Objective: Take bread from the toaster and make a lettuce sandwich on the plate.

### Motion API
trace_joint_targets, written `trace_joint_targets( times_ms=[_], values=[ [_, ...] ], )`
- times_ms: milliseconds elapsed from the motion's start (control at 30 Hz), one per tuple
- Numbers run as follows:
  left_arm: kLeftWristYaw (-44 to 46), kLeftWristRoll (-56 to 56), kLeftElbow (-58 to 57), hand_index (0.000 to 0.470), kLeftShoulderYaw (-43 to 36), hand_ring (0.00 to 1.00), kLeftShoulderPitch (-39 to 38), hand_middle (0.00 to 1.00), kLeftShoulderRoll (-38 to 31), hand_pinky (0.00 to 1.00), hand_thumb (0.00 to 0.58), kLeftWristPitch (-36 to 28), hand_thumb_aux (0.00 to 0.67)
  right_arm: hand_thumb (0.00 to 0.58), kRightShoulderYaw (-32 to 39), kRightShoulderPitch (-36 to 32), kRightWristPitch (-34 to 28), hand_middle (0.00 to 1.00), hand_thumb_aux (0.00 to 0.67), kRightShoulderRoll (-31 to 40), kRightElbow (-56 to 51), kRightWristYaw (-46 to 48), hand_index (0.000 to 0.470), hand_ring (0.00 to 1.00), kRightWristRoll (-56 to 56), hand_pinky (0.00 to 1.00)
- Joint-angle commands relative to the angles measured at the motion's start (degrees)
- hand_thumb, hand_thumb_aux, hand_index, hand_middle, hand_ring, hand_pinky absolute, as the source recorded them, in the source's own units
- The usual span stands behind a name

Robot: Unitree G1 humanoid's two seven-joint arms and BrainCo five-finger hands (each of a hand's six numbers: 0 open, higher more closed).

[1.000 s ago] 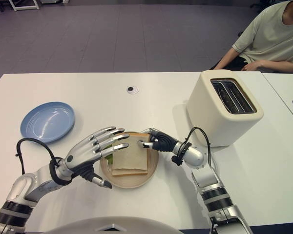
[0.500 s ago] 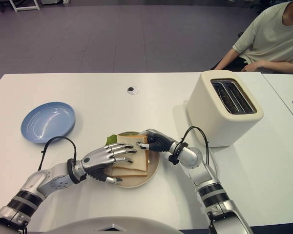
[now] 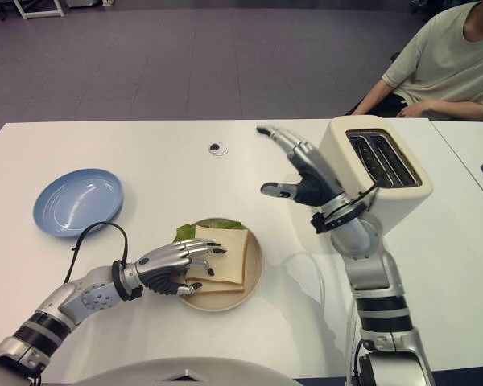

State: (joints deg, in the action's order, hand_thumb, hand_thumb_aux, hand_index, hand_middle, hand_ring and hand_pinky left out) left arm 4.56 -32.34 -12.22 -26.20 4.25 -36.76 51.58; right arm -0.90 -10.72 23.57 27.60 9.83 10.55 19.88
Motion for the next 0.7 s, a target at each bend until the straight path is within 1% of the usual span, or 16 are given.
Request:
trace_joint_targets(
  times_ms=[33,67,167,233,300,400,433,467,500,533,567,600,667,700],
  values=[
    [1.7,-3.8,0.7,0.195,1.3,0.00,-4.8,0.00,-2.6,0.00,0.382,-3.0,0.279,0.000,-1.4,4.6,-1.9,0.00,0.000,0.8,3.1,0.9,0.000,0.00,-0.2,0.00],
    [-1.7,-3.0,3.1,0.000,4.4,0.00,-4.3,0.00,-1.6,0.00,0.000,-2.3,0.000,0.000,-1.1,5.6,-2.0,0.00,0.000,0.8,3.3,1.2,0.000,0.00,-0.4,0.00],
    [-9.4,-0.2,9.8,0.000,13.0,0.00,-3.6,0.00,1.8,0.00,0.000,-0.1,0.000,0.000,0.1,8.4,-0.8,0.00,0.000,0.6,2.8,2.1,0.000,0.00,-1.1,0.00],
    [-12.2,2.7,13.5,0.000,17.0,0.00,-3.9,0.00,3.8,0.00,0.000,1.1,0.000,0.000,1.2,9.9,0.2,0.00,0.000,0.4,2.8,2.6,0.000,0.00,-1.3,0.00],
    [-12.5,7.3,16.9,0.000,19.1,0.00,-4.8,0.00,4.9,0.00,0.000,1.2,0.000,0.000,1.7,11.3,1.1,0.00,0.000,0.2,3.8,2.8,0.000,0.00,-1.7,0.00],
    [-8.3,17.3,23.6,0.000,18.6,0.00,-8.8,0.00,3.7,0.00,0.000,-1.1,0.000,0.000,1.4,13.7,2.4,0.00,0.000,0.6,5.5,3.4,0.000,0.00,-3.0,0.00],
    [-5.9,22.1,26.4,0.000,17.3,0.00,-11.0,0.00,2.2,0.00,0.000,-2.6,0.000,0.205,1.3,14.8,2.9,0.20,0.131,1.1,5.8,4.1,0.092,0.20,-3.9,0.20],
    [-2.4,29.2,29.6,0.000,15.0,0.00,-14.0,0.00,-0.5,0.00,0.000,-5.1,0.000,0.580,1.4,16.3,3.4,0.96,0.670,1.8,6.2,5.4,0.470,0.96,-5.6,0.96],
    [1.1,35.0,32.3,0.000,13.1,0.00,-17.5,0.00,-3.3,0.00,0.000,-6.8,0.000,0.580,1.7,17.8,4.2,1.00,0.670,3.0,6.7,7.2,0.470,1.00,-7.2,1.00],
    [6.0,39.3,33.6,0.088,10.5,0.00,-22.0,0.00,-7.3,0.00,0.198,-7.9,0.126,0.580,2.2,19.9,5.4,1.00,0.670,4.7,7.3,9.4,0.470,1.00,-9.0,1.00],
    [10.4,41.2,32.8,0.470,8.7,0.11,-26.3,0.11,-10.7,0.11,0.580,-8.6,0.670,0.580,3.2,22.7,7.3,1.00,0.670,7.0,8.1,12.6,0.470,1.00,-11.9,1.00],
    [14.5,40.8,30.8,0.470,7.2,0.29,-29.9,0.29,-13.6,0.29,0.580,-8.6,0.670,0.580,4.7,25.8,9.5,1.00,0.670,9.8,8.8,16.3,0.470,1.00,-15.0,1.00],
    [19.5,39.3,27.4,0.470,5.7,0.81,-34.2,0.81,-15.9,0.81,0.580,-8.6,0.670,0.580,8.5,30.9,13.8,1.00,0.670,15.5,8.3,23.8,0.470,1.00,-19.9,1.00],
    [21.0,39.2,26.9,0.470,5.5,0.94,-35.0,0.94,-16.0,0.94,0.580,-8.5,0.670,0.580,10.1,32.2,15.2,1.00,0.670,17.2,7.9,26.5,0.470,1.00,-21.4,1.00]
  ],
)
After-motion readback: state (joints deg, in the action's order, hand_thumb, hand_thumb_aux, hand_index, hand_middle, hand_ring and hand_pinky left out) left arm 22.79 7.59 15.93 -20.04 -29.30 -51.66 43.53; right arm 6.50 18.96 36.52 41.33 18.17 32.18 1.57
